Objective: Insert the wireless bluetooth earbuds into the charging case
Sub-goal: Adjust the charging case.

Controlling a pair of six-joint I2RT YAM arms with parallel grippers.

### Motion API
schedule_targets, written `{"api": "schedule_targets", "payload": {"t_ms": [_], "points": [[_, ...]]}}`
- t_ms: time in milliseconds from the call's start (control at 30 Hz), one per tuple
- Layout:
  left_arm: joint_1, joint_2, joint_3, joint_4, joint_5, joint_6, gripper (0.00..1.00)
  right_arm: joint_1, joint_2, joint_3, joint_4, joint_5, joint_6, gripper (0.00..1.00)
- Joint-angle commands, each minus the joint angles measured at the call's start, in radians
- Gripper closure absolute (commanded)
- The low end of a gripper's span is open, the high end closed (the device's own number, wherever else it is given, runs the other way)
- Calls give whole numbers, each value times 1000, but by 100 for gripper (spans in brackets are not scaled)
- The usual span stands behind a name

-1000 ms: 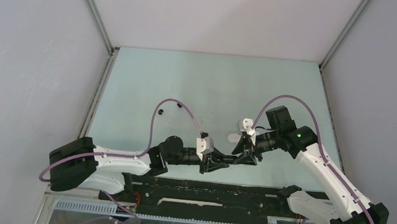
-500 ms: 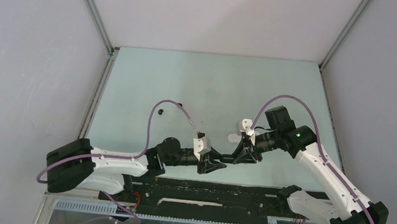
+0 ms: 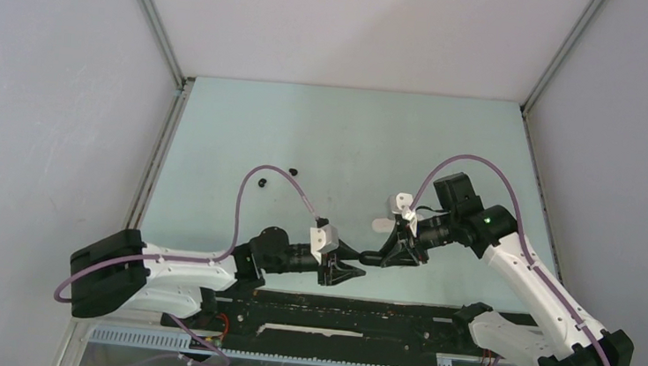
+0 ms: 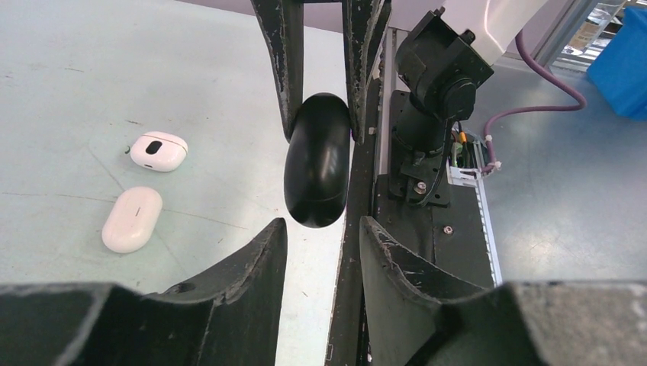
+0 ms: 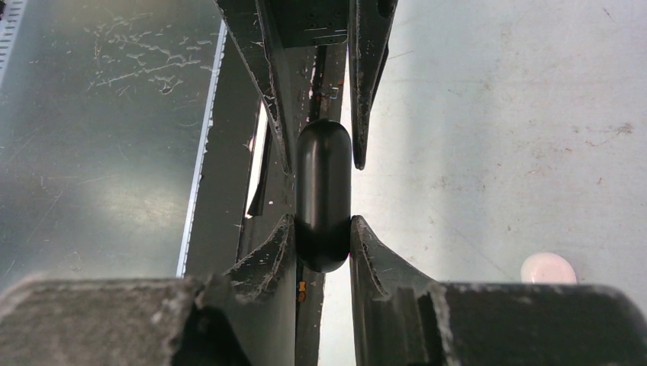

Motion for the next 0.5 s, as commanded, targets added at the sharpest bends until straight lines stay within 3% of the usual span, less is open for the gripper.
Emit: {"api": "schedule_targets", "payload": {"t_ms": [0,467], "points": [[6,14,32,67,-8,-13,55,0,4,2,20,-13,6,95],[11,5,40,70,-31,-36,54,2,7,1,16,-10,-1,92]]}}
